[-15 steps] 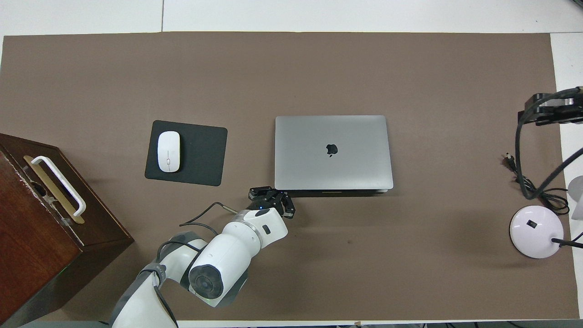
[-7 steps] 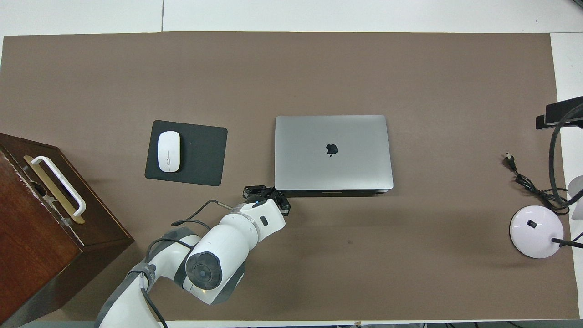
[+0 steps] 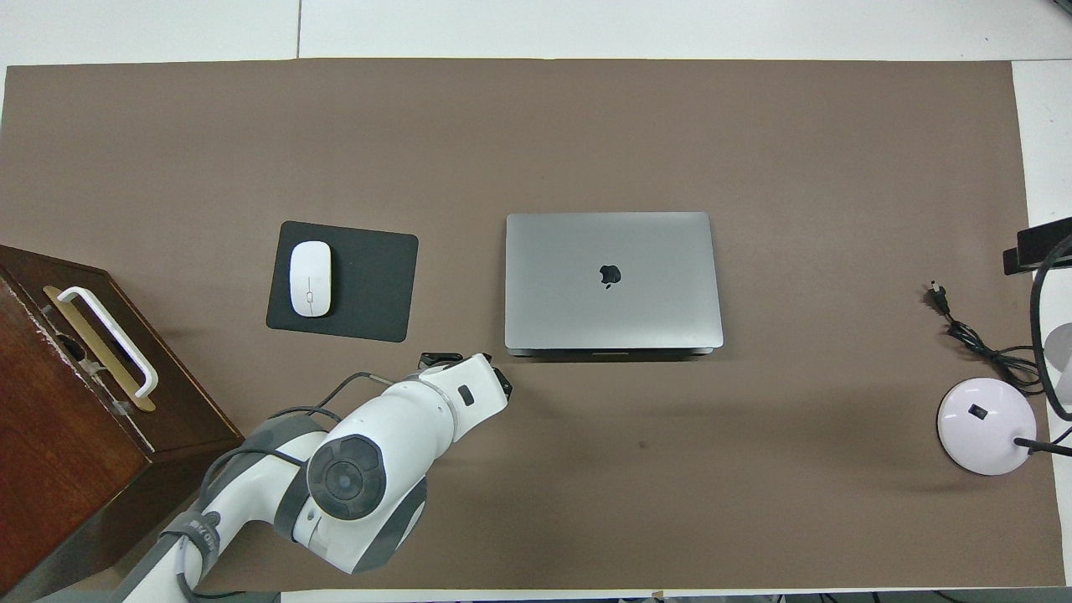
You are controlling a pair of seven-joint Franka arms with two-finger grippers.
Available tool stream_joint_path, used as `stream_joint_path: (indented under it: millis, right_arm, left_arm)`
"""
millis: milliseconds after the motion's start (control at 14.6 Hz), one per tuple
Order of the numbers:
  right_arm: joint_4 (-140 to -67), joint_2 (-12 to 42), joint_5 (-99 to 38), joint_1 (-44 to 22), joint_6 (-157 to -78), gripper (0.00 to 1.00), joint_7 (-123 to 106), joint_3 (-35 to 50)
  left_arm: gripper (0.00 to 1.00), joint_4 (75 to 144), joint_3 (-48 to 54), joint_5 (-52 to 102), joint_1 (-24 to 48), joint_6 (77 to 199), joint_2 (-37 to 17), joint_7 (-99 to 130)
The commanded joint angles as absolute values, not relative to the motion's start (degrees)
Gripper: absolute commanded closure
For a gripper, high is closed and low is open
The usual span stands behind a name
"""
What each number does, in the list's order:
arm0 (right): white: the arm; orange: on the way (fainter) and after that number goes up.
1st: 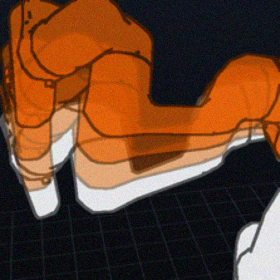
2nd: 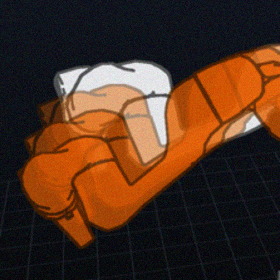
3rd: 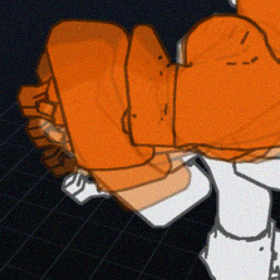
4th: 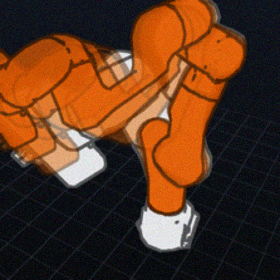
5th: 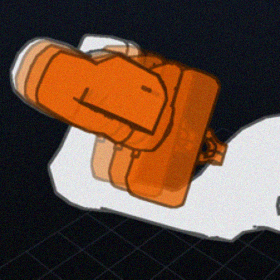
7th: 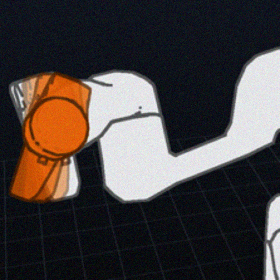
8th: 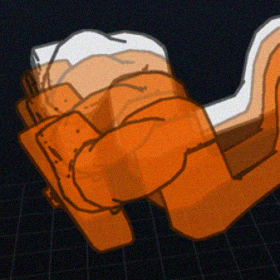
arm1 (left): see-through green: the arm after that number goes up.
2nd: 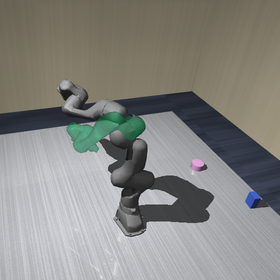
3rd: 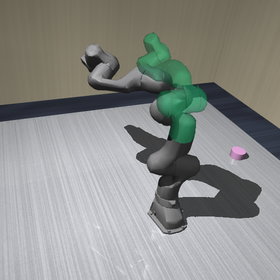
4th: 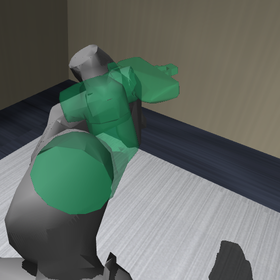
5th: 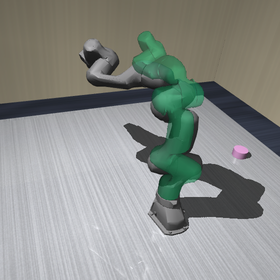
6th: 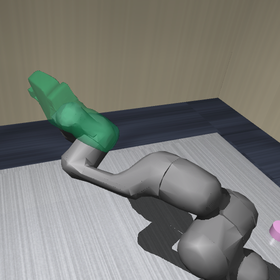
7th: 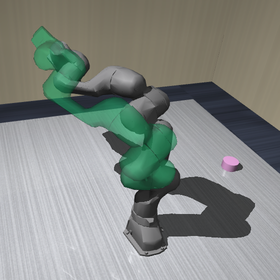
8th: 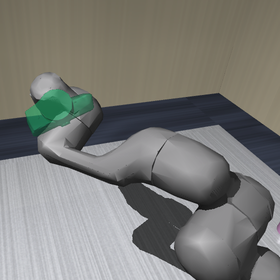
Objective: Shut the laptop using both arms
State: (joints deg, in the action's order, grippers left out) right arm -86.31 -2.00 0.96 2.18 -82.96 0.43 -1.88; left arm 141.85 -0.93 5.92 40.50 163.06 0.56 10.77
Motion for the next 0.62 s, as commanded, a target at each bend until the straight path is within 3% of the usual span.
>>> stream_joint_path:
  millis: [0,550]
  right_arm:
    - [-86.9,-3.1,1.7,3.1,-81.7,0.0,-1.1,-1.2]
    - [-87.9,-4.0,1.5,3.1,-81.9,0.0,-1.0,-1.3]
  left_arm:
    - [1.0,138.8,-0.7,5.7,37.9,152.7,4.4,11.1]
    - [1.0,120.0,-1.4,5.9,27.6,122.5,5.7,10.7]
